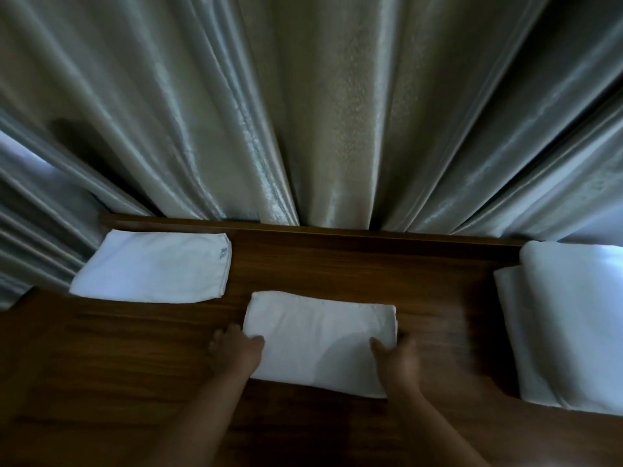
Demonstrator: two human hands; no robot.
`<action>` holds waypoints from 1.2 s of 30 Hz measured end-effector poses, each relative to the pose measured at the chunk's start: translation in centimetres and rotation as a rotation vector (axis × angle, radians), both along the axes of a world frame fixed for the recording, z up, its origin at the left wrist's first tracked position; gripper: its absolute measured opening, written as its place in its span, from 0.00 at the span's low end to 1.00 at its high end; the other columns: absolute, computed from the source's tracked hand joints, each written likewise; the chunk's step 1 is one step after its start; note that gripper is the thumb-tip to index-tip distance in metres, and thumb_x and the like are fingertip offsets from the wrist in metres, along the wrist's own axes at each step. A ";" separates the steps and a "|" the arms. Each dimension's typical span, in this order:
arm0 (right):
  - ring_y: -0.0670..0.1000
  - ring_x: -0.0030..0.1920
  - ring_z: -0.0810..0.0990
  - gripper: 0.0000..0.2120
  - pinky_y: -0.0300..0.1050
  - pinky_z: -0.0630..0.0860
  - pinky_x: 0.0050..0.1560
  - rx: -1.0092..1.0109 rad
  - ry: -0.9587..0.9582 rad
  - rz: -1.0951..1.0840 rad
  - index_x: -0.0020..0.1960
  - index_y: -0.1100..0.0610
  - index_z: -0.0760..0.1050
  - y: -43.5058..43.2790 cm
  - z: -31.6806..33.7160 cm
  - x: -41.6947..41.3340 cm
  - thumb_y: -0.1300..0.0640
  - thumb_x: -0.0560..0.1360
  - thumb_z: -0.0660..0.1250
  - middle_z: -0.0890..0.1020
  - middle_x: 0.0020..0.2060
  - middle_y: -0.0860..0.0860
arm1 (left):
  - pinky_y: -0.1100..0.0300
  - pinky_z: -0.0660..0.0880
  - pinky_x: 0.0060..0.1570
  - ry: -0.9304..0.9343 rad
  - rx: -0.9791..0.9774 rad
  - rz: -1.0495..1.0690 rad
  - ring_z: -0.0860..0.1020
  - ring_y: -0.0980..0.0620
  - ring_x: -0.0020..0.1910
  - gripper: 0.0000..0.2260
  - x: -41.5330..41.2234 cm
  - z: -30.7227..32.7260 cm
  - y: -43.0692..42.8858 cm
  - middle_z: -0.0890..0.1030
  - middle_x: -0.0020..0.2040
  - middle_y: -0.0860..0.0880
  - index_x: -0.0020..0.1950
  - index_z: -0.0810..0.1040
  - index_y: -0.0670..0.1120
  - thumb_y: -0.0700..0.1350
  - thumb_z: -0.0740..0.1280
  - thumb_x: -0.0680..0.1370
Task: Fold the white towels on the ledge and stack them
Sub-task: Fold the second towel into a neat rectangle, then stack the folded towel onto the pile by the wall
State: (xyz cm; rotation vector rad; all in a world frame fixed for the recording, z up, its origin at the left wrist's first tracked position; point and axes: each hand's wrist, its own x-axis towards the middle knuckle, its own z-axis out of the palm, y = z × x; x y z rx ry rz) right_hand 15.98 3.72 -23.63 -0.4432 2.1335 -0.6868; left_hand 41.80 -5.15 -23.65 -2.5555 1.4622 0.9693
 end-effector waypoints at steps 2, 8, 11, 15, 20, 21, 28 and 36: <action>0.60 0.54 0.79 0.28 0.59 0.78 0.56 0.049 -0.077 -0.034 0.66 0.58 0.69 -0.3 0.0 -0.8 0.44 0.74 0.71 0.79 0.55 0.56 | 0.49 0.77 0.52 0.228 0.003 0.154 0.75 0.41 0.59 0.31 -0.2 0.6 -0.5 0.73 0.64 0.41 0.71 0.66 0.41 0.54 0.70 0.73; 0.58 0.49 0.78 0.27 0.58 0.75 0.57 0.074 0.048 0.136 0.70 0.56 0.69 -0.5 -0.3 -0.9 0.42 0.77 0.65 0.80 0.57 0.60 | 0.51 0.75 0.53 0.568 0.074 0.324 0.77 0.42 0.57 0.28 1.5 2.1 -0.6 0.77 0.63 0.41 0.68 0.73 0.40 0.53 0.73 0.73; 0.61 0.50 0.79 0.23 0.55 0.75 0.54 0.011 0.134 0.188 0.68 0.58 0.69 -1.1 2.0 0.2 0.48 0.79 0.65 0.80 0.58 0.62 | 0.54 0.74 0.51 0.571 -0.002 0.116 0.76 0.52 0.51 0.21 3.3 3.4 -0.4 0.77 0.54 0.50 0.66 0.74 0.46 0.52 0.68 0.76; 0.57 0.45 0.79 0.15 0.57 0.77 0.52 -0.108 0.196 0.195 0.61 0.56 0.71 -2.9 5.7 4.2 0.50 0.79 0.65 0.80 0.48 0.56 | 0.56 0.73 0.52 0.619 -0.181 -0.034 0.76 0.54 0.55 0.16 9.2 6.3 -2.1 0.78 0.55 0.55 0.65 0.73 0.53 0.54 0.64 0.78; 0.55 0.46 0.81 0.06 0.59 0.79 0.47 -0.264 0.175 0.239 0.52 0.49 0.68 -8.6 9.0 15.2 0.47 0.80 0.61 0.79 0.47 0.51 | 0.57 0.69 0.54 0.544 -0.413 -0.077 0.75 0.52 0.55 0.11 20.9 8.5 -8.8 0.77 0.54 0.55 0.62 0.73 0.51 0.51 0.63 0.80; 0.54 0.44 0.81 0.05 0.57 0.79 0.46 -0.299 0.188 0.257 0.50 0.48 0.67 -10.2 9.1 17.7 0.47 0.80 0.61 0.80 0.46 0.51 | 0.57 0.69 0.54 0.494 -0.451 -0.086 0.75 0.50 0.55 0.13 23.4 8.7 -10.4 0.77 0.55 0.53 0.62 0.74 0.48 0.51 0.63 0.80; 0.49 0.49 0.80 0.11 0.58 0.79 0.51 -0.353 0.107 0.333 0.57 0.46 0.67 -20.7 8.0 29.3 0.41 0.81 0.55 0.79 0.51 0.46 | 0.49 0.75 0.47 0.362 -0.528 -0.072 0.79 0.44 0.47 0.09 35.2 6.5 -19.8 0.81 0.47 0.47 0.54 0.76 0.49 0.52 0.63 0.79; 0.54 0.55 0.75 0.09 0.55 0.74 0.56 -0.189 0.241 0.319 0.60 0.48 0.65 -24.1 3.4 31.2 0.49 0.81 0.56 0.76 0.60 0.53 | 0.48 0.71 0.54 0.239 -0.437 -0.139 0.76 0.37 0.59 0.20 36.6 1.3 -22.7 0.77 0.62 0.37 0.68 0.70 0.42 0.51 0.64 0.79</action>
